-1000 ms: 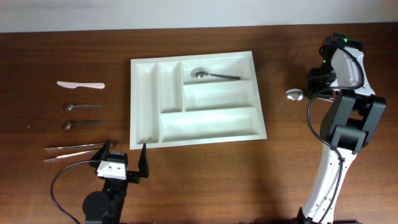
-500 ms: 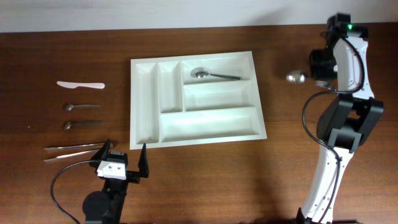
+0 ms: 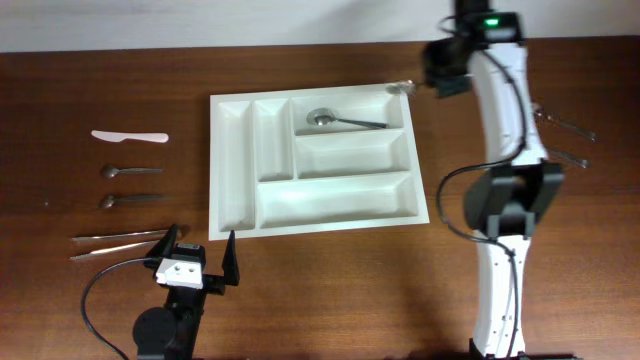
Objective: Pack container
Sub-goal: 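Carry the spoon over the tray and drop it in the upper compartment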
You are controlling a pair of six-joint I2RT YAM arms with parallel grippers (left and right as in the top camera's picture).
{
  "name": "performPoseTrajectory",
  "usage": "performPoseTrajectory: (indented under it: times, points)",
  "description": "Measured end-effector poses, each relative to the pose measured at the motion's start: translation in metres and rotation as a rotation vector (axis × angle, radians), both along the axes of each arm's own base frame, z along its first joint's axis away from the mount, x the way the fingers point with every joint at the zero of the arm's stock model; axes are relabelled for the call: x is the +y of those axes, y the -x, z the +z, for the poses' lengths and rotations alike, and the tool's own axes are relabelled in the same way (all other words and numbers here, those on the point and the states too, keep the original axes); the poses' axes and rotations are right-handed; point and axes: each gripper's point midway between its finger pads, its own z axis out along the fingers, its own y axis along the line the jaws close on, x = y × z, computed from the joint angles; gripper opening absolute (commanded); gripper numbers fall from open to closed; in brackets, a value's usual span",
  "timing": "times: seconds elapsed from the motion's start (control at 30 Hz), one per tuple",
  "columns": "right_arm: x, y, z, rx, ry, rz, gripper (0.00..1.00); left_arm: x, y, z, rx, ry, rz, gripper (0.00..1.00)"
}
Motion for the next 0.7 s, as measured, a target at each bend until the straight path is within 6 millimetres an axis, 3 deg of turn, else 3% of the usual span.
performPoseTrajectory:
  times: [0.17,0.3,0.53,0.63,0.7]
  points:
    - [0.075,0.011,0.001,0.008,-0.04,0.071,0.11,0.0,0.0,0.0,0.0,0.0,0.0,0.99]
    - [0.118,0.018,0.003,-0.003,-0.058,0.1,0.13,0.0,0.0,0.0,0.0,0.0,0.0,0.99]
    - [0.158,0.025,0.006,-0.025,-0.075,0.122,0.16,0.0,0.0,0.0,0.0,0.0,0.0,0.99]
    - [0.16,0.025,0.006,-0.035,-0.058,0.119,0.27,0.0,0.0,0.0,0.0,0.0,0.0,0.99]
    - [0.155,0.023,0.006,-0.042,-0.034,0.108,0.45,0.0,0.0,0.0,0.0,0.0,0.0,0.99]
